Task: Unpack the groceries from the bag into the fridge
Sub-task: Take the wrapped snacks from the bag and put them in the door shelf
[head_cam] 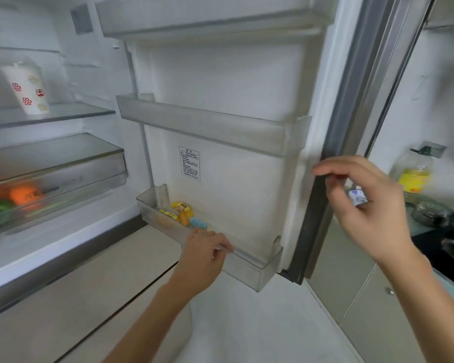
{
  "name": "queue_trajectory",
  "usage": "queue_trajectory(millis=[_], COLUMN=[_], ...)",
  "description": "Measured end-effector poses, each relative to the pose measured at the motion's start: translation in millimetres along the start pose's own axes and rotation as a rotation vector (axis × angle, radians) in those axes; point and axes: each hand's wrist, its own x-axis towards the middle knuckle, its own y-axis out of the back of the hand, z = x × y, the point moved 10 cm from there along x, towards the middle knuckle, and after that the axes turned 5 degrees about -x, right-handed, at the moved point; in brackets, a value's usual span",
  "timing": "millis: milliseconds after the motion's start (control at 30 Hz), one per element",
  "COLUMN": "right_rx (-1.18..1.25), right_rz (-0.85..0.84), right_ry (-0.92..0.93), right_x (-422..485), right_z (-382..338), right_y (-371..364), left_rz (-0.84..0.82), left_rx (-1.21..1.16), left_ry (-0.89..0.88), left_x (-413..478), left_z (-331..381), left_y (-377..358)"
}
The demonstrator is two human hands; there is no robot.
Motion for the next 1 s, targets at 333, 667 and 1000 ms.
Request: queue_trajectory(millis=[333,667,1000], right_rx=[0.062,0.084,0.473], right_rz=[0.077,0.121,-0.02], right_ry=[-0.416,-0.262,-0.157], right_x=[-34,-63,-36], right_z=[-24,-177,-302], right_y=[-15,-34,-154], left_rz=[0.025,-0.096,0.144], left_rx=[-0.21,-0.362,-0.105], left_ry=[-0.042,-0.032,0.12], left_x=[-69,-158,-235], left_z=[-1,8,-62], left_y=[66,121,235])
